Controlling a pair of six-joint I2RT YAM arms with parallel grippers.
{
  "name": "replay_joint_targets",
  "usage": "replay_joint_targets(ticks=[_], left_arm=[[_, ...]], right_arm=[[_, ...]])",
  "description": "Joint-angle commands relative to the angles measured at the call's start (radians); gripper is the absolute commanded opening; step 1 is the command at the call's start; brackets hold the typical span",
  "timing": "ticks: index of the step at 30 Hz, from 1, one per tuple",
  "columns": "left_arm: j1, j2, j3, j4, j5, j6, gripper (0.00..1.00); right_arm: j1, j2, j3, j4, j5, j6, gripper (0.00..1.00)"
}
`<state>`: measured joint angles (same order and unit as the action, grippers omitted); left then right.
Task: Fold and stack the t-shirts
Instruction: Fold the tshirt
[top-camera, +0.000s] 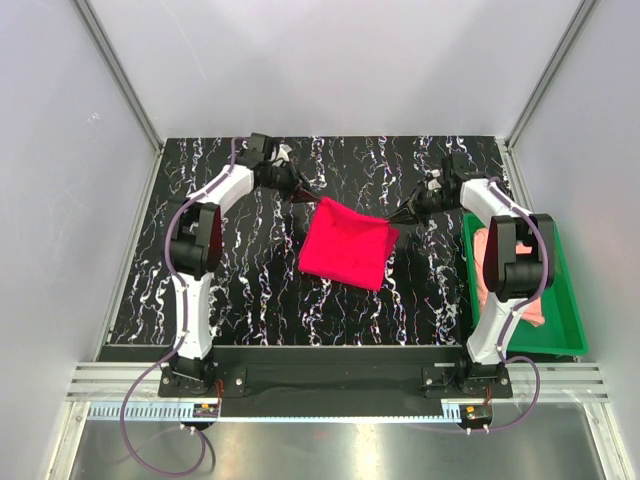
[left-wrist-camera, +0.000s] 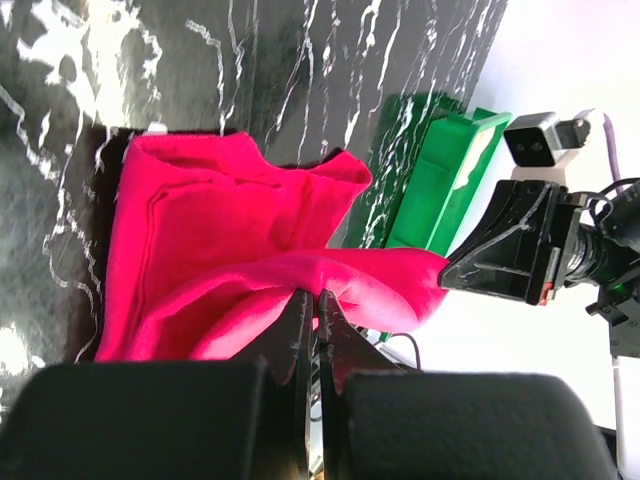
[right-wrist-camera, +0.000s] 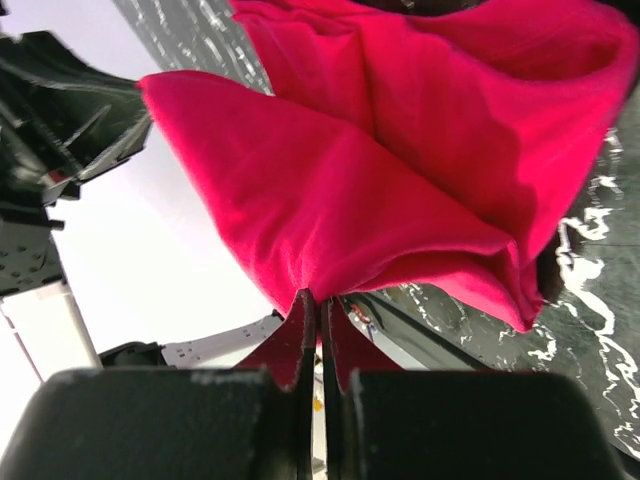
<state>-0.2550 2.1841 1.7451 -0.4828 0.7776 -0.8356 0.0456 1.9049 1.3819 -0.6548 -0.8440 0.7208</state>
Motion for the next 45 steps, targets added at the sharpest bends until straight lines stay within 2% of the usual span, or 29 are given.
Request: replay_joint_targets(ticks=[1,4,5,7,8,9,11,13,15,17,19,21,24,27,28,31,36,45], left_arm=[[0.002,0.014,0.073,0.053,0.046,-0.005,0.03],[-0.003,0.029,0.099,0.017,0.009,0.038,0.11],[-0.004,0.032,0.106,0.006,-0.032,0.052,0.17],[-0.004,0.037,0.163,-0.055,-0.087,0.12,0.27],[-0.004,0.048,0.206,-0.101,-0.177,0.159,0.32],[-0.004,0.052,0.243,-0.199,-0.225,0.235,0.33],[-0.004,0.036,0.321,-0.265,-0.323,0.297,0.35],[-0.007,0.0,0.329,-0.322,-0.372,0.371,0.4],[-0.013,-0.073,0.269,-0.333,-0.387,0.412,0.45],[-0.024,-0.15,0.149,-0.315,-0.348,0.421,0.45],[-0.041,-0.197,0.065,-0.272,-0.31,0.431,0.45],[-0.084,-0.251,-0.057,-0.235,-0.264,0.435,0.45],[-0.156,-0.303,-0.158,-0.229,-0.296,0.466,0.45],[-0.19,-0.349,-0.229,-0.198,-0.33,0.472,0.47],[-0.19,-0.354,-0.254,-0.198,-0.343,0.474,0.49],[-0.191,-0.343,-0.282,-0.2,-0.366,0.521,0.53],[-0.188,-0.308,-0.271,-0.189,-0.403,0.579,0.54],[-0.167,-0.279,-0.26,-0.181,-0.377,0.561,0.54]], right_arm=[[-0.013,-0.009,0.026,0.001,0.037,-0.001,0.01],[-0.019,-0.013,0.002,0.027,0.074,0.02,0.02],[-0.026,-0.013,-0.003,0.04,0.11,0.025,0.06],[-0.033,-0.004,-0.023,0.067,0.16,0.025,0.06],[-0.039,0.0,-0.029,0.079,0.201,0.025,0.1],[-0.039,0.005,-0.024,0.086,0.233,0.011,0.15],[-0.039,0.017,-0.003,0.075,0.319,-0.014,0.27],[-0.039,0.04,0.055,0.023,0.345,-0.066,0.31],[-0.039,0.046,0.084,-0.014,0.358,-0.093,0.34],[-0.039,0.042,0.082,-0.011,0.356,-0.09,0.32],[-0.039,0.043,0.074,-0.006,0.336,-0.069,0.12],[-0.041,0.031,0.054,0.006,0.321,-0.046,0.08],[-0.039,-0.004,0.04,-0.021,0.339,-0.067,0.16],[-0.039,-0.046,-0.006,-0.042,0.342,-0.116,0.34],[-0.041,-0.073,-0.03,-0.034,0.336,-0.127,0.47],[-0.039,-0.121,-0.115,0.0,0.324,-0.17,0.64],[-0.039,-0.139,-0.205,0.106,0.319,-0.191,0.67],[-0.016,-0.05,-0.162,0.202,0.321,-0.192,0.7]])
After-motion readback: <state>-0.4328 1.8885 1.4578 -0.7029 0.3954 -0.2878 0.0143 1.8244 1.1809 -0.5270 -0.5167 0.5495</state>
